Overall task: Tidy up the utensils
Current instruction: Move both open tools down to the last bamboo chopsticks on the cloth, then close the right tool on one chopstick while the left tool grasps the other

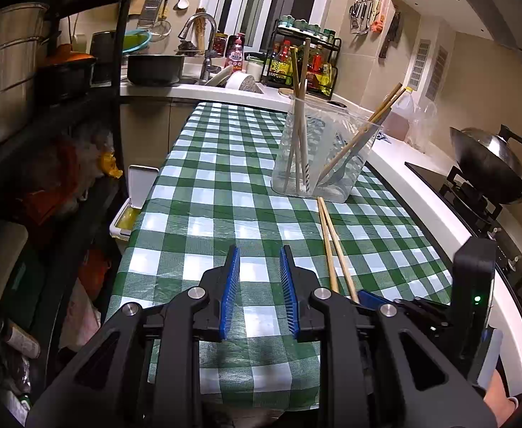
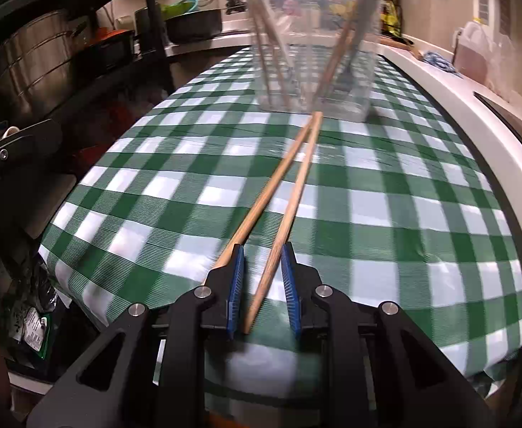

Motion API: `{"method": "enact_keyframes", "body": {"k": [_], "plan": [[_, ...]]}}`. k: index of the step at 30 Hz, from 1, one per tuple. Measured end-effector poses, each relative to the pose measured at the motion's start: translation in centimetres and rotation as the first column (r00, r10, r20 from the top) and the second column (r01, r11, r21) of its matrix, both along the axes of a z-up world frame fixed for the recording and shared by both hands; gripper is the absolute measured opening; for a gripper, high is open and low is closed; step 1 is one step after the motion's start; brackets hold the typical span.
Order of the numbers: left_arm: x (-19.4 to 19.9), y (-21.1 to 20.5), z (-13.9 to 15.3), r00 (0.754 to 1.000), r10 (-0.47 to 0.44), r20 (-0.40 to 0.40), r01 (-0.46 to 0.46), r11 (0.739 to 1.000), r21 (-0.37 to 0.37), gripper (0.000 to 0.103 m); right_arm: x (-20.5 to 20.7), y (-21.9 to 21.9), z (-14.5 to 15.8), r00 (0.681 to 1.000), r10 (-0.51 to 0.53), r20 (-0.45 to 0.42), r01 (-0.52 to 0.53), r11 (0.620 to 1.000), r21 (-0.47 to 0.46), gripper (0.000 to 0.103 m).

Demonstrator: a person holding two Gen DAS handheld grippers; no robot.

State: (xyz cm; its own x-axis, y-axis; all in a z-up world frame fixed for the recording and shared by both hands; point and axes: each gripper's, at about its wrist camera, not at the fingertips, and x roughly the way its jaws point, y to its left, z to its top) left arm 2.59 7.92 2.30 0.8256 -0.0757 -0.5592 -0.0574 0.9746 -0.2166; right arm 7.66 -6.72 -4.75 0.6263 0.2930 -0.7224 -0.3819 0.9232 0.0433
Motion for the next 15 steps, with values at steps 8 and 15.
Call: {"method": "enact_keyframes", "body": {"k": [8,15], "plan": [[0.1,0.6,-0.6,1.0,0.013,-0.014,-0.013,1.0,-0.001,0.023,0.3,0.0,0.0,1.0,-0.025,0.003,0.025,1.0,0.014,0.019],[0.3,-0.7,-1.8,0.999,-0.012,-0.035,0.012,1.0,-0.001,0.023,0.1,-2.4,0.0,0.996,-0.09,-0.001,0.09,0.996,0.023,0.007]]}}
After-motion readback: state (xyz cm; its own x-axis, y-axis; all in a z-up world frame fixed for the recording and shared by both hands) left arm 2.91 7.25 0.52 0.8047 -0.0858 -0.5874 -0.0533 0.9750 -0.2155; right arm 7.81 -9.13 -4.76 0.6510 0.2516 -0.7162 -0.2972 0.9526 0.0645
